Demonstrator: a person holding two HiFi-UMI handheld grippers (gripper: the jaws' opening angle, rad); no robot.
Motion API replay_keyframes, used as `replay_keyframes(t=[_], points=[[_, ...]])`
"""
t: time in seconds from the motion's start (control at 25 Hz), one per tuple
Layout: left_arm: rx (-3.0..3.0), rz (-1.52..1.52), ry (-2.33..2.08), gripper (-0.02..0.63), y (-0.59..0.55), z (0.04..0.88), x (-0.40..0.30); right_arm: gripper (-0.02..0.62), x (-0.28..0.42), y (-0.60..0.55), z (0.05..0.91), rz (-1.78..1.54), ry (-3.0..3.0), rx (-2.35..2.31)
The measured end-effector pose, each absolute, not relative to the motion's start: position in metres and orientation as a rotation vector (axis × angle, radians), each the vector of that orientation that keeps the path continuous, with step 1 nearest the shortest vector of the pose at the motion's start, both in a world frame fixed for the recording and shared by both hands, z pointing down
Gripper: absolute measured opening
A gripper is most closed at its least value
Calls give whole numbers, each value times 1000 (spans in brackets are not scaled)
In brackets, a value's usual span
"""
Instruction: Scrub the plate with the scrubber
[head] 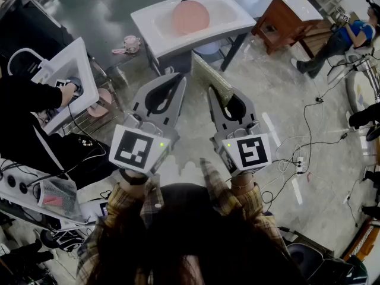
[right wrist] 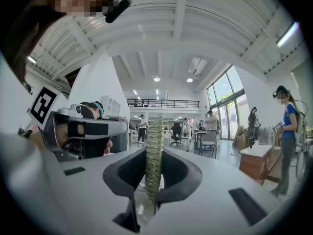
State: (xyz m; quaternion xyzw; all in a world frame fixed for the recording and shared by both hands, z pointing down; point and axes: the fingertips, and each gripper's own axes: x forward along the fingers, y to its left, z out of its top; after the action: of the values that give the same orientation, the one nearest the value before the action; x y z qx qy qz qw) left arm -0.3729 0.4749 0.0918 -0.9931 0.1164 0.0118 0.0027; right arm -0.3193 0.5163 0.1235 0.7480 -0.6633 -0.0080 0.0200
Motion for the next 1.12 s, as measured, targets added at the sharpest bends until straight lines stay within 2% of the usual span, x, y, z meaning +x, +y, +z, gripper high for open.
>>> replay_keyframes(t=[0.72,1.12], points=[[-3139,34,433,14,510,110,-340,78,-282,556,135,7,-2089,2306],[-3127,6,483,14,447,135,-284,80,-220,494,168,69,-2122,2290]])
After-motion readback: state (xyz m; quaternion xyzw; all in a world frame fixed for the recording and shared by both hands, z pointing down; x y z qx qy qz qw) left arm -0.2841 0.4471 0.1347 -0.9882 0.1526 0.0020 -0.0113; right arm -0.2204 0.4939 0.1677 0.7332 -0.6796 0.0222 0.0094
